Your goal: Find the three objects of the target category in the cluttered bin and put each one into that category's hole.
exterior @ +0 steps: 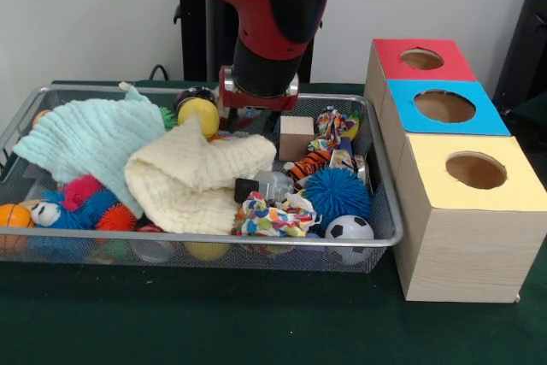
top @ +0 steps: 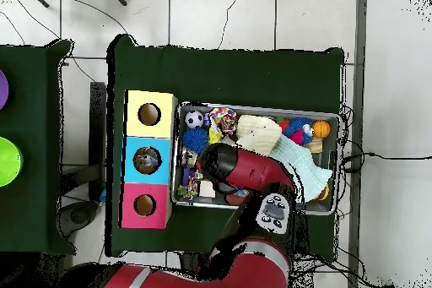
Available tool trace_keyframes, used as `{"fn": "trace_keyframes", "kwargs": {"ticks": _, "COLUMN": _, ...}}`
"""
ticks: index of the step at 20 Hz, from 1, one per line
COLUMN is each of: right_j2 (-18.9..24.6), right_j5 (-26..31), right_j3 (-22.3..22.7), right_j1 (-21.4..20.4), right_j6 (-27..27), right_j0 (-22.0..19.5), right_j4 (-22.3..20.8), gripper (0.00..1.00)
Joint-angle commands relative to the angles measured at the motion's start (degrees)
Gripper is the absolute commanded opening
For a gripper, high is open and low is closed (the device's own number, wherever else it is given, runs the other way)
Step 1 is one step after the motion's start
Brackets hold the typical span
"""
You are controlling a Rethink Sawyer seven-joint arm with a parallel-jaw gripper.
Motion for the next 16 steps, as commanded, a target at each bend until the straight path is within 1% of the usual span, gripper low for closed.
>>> {"fn": "trace_keyframes", "kwargs": {"ticks": 1, "right_j2": -0.40, "right_j5": 9.72, "right_j3": 4.80, "right_j1": 2.85, "right_j6": 9.59, "right_j0": 0.77, "right_j4": -4.10, "gripper": 1.00}}
{"fn": "trace_keyframes", "kwargs": {"ticks": 6, "right_j2": 1.02, "right_j5": 5.81, "right_j3": 7.61, "right_j1": 2.06, "right_j6": 9.51, "right_j0": 0.32, "right_j4": -3.07, "gripper": 1.00}}
{"fn": "trace_keyframes", "kwargs": {"ticks": 11, "right_j2": 1.48, "right_j5": 4.10, "right_j3": 8.86, "right_j1": 1.96, "right_j6": 9.97, "right_j0": 1.11, "right_j4": -2.94, "gripper": 1.00}}
{"fn": "trace_keyframes", "kwargs": {"ticks": 16, "right_j2": 3.32, "right_j5": 0.15, "right_j3": 10.52, "right_j1": 1.77, "right_j6": 10.13, "right_j0": 0.88, "right_j4": -2.13, "gripper": 1.00}}
